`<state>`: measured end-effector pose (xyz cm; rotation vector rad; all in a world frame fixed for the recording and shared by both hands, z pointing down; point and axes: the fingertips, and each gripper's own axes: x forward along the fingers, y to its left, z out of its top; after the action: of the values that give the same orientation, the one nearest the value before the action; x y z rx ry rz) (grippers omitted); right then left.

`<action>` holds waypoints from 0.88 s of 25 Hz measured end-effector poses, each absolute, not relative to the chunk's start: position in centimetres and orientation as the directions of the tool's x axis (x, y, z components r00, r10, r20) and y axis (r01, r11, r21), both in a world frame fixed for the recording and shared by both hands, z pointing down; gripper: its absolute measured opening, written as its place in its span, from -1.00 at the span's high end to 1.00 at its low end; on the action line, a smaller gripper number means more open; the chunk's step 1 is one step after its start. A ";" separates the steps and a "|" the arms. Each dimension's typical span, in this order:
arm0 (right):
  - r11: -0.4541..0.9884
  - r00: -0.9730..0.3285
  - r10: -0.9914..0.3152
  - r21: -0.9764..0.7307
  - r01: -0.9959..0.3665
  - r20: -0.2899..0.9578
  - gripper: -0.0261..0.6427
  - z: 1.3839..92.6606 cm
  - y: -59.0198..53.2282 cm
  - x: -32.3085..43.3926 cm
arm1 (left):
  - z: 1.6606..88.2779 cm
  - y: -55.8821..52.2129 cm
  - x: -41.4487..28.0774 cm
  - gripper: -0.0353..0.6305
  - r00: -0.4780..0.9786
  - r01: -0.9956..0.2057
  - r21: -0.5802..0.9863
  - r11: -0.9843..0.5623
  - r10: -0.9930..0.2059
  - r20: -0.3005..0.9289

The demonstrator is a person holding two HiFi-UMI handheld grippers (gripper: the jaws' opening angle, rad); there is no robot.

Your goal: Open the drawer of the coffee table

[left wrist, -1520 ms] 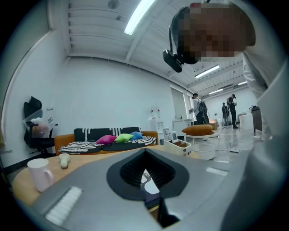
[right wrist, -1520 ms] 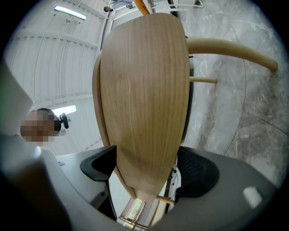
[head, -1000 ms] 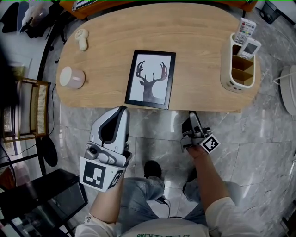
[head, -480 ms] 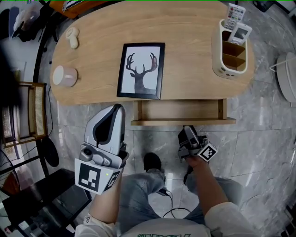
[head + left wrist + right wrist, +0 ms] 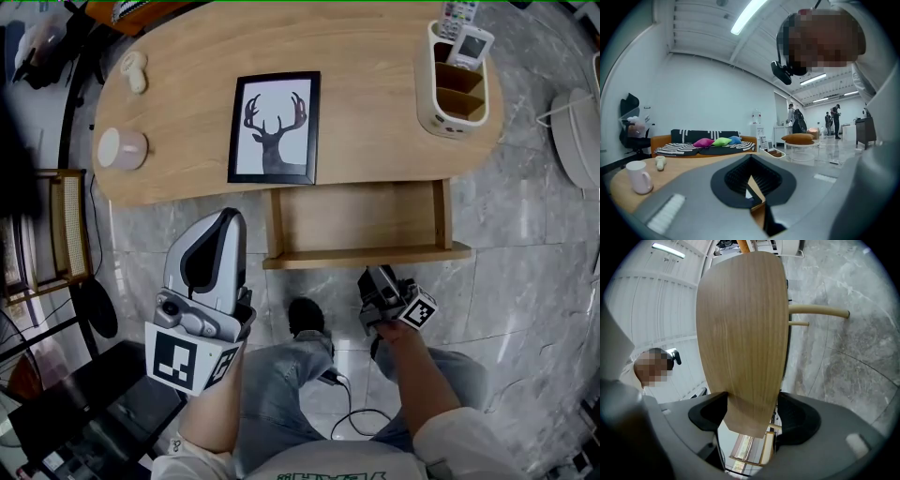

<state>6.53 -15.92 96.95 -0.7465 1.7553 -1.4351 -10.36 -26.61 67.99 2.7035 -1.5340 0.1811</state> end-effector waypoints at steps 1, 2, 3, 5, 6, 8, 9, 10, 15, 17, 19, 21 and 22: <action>0.195 -0.566 -0.808 -0.981 0.001 -0.162 -0.06 97.4 -15.7 6.6 | 68.0 -26.5 -10.6 0.90 0.506 -0.858 -0.032 -0.513 -0.854 0.118; 0.178 -0.572 -0.808 -0.984 -0.010 -0.140 -0.03 98.0 -15.4 6.6 | 67.8 -26.4 -10.9 0.90 0.504 -0.859 -0.032 -0.510 -0.856 0.120; 0.160 -0.576 -0.808 -0.987 -0.017 -0.121 -0.02 98.5 -15.1 6.7 | 67.6 -26.3 -11.2 0.90 0.499 -0.862 -0.033 -0.506 -0.858 0.121; 0.139 -0.579 -0.809 -0.990 -0.016 -0.104 0.11 99.5 -14.6 6.9 | 67.0 -26.1 -11.8 0.90 0.488 -0.868 -0.038 -0.495 -0.865 0.121; 0.136 -0.580 -0.808 -0.991 -0.018 -0.100 0.15 99.8 -14.5 7.0 | 66.7 -26.1 -12.2 0.90 0.482 -0.871 -0.039 -0.489 -0.868 0.122; 0.126 -0.591 -0.803 -0.991 -0.045 -0.075 0.17 99.8 -14.6 7.0 | 66.2 -26.0 -12.9 0.90 0.469 -0.878 -0.037 -0.477 -0.874 0.125; 0.118 -0.602 -0.797 -0.991 -0.065 -0.056 0.16 99.4 -14.7 6.9 | 66.0 -25.9 -13.3 0.90 0.463 -0.882 -0.034 -0.471 -0.877 0.128; 0.108 -0.612 -0.790 -0.991 -0.080 -0.037 0.16 99.1 -14.8 6.7 | 65.7 -25.8 -13.6 0.90 0.459 -0.884 -0.031 -0.466 -0.879 0.131; 0.056 -0.705 -0.708 -0.992 -0.117 0.044 0.08 98.0 -12.7 5.9 | 63.6 -25.5 -14.5 0.90 0.445 -0.891 -0.023 -0.453 -0.883 0.150; 0.028 -0.751 -0.656 -0.991 -0.127 0.078 0.07 96.7 -10.8 5.6 | 62.1 -25.7 -14.6 0.90 0.443 -0.893 -0.014 -0.451 -0.883 0.157; 0.024 -0.792 -0.604 -0.991 -0.131 0.090 0.07 93.6 -9.1 5.6 | 60.2 -25.8 -14.6 0.90 0.442 -0.894 -0.003 -0.448 -0.882 0.164; 0.100 -0.833 -0.549 -0.985 -0.143 0.066 0.07 88.1 -9.1 5.9 | 57.7 -26.1 -14.5 0.90 0.441 -0.895 0.008 -0.447 -0.880 0.174; 0.163 -0.854 -0.518 -0.975 -0.149 0.044 0.07 84.6 -9.7 6.0 | 56.2 -26.3 -14.3 0.90 0.442 -0.894 0.012 -0.448 -0.879 0.178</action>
<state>6.05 -9.72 84.59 -0.6407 2.1448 -1.7430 -14.34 -26.30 56.18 2.5787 -1.5908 0.2215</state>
